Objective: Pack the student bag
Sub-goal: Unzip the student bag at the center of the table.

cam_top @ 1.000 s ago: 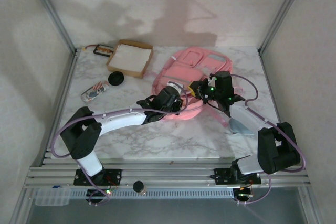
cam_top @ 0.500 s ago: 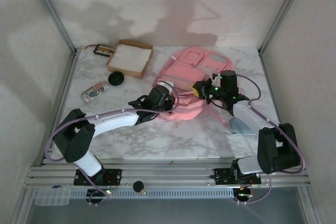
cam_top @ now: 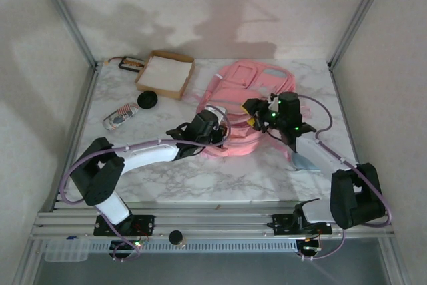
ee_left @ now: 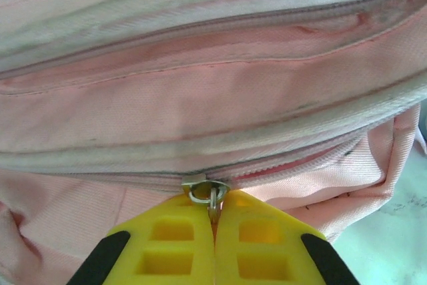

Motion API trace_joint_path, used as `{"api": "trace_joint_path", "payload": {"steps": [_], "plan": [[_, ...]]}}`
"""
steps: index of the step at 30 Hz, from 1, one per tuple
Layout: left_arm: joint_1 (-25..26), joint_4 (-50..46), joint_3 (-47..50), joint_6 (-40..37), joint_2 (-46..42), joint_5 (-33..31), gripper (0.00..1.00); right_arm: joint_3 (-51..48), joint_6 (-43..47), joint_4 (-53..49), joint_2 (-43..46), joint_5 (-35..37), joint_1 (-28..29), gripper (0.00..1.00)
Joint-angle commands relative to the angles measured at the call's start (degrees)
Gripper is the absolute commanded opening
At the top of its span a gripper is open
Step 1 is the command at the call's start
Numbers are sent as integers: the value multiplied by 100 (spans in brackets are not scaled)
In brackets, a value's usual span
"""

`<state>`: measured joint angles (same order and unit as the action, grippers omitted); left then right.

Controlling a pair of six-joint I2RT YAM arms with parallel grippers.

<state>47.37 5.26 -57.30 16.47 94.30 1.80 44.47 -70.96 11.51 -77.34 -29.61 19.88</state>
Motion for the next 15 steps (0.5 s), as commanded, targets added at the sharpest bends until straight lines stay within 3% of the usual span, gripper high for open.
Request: {"api": "trace_joint_path", "payload": {"steps": [1,4,11,15], "plan": [[234,37,-398,58,68,66,0,-114,-357,688,-172,784,540,55],[281,89,-431,97,71,94,0,-123,-530,1002,-431,1156,880,46],[240,-290,-341,49,-49,-522,0,-180,-253,537,-8,1834,851,4],[129,-678,-226,100,-195,-827,0,-114,38,116,320,1557,524,0]]}}
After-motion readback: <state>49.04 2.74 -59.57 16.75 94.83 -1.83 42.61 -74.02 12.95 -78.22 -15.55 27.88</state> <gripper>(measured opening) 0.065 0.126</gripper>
